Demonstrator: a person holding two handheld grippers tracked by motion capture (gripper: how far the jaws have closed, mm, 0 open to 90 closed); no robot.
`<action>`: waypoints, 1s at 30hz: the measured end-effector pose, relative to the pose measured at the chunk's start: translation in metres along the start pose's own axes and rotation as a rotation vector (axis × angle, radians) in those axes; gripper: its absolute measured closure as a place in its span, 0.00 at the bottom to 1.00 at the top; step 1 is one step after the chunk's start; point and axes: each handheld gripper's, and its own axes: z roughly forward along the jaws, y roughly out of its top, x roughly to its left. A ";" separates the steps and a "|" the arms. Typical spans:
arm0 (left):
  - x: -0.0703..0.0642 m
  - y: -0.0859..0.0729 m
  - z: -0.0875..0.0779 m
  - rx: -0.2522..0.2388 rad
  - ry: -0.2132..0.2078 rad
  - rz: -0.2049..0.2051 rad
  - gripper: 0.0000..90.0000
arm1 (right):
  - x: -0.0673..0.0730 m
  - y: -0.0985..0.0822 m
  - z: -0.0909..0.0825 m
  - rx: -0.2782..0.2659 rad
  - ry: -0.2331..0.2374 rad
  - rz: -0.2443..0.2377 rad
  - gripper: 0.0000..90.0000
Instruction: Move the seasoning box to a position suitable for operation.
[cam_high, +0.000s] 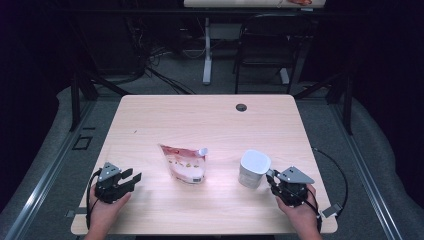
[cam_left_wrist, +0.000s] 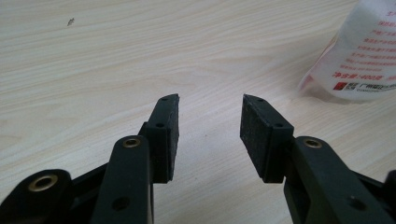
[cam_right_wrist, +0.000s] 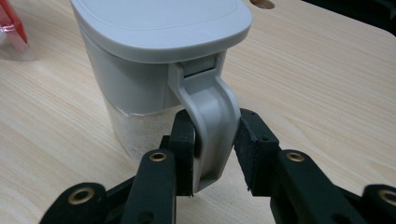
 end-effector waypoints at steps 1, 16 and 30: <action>0.000 0.000 0.000 0.000 0.000 0.000 0.64 | 0.000 0.000 0.000 -0.002 0.002 0.000 0.77; 0.000 0.000 -0.001 -0.004 -0.007 0.002 0.64 | 0.003 -0.002 -0.003 0.002 0.047 -0.003 0.77; -0.002 0.000 0.001 -0.004 -0.017 0.006 0.64 | 0.021 -0.001 -0.006 -0.006 0.165 -0.087 0.76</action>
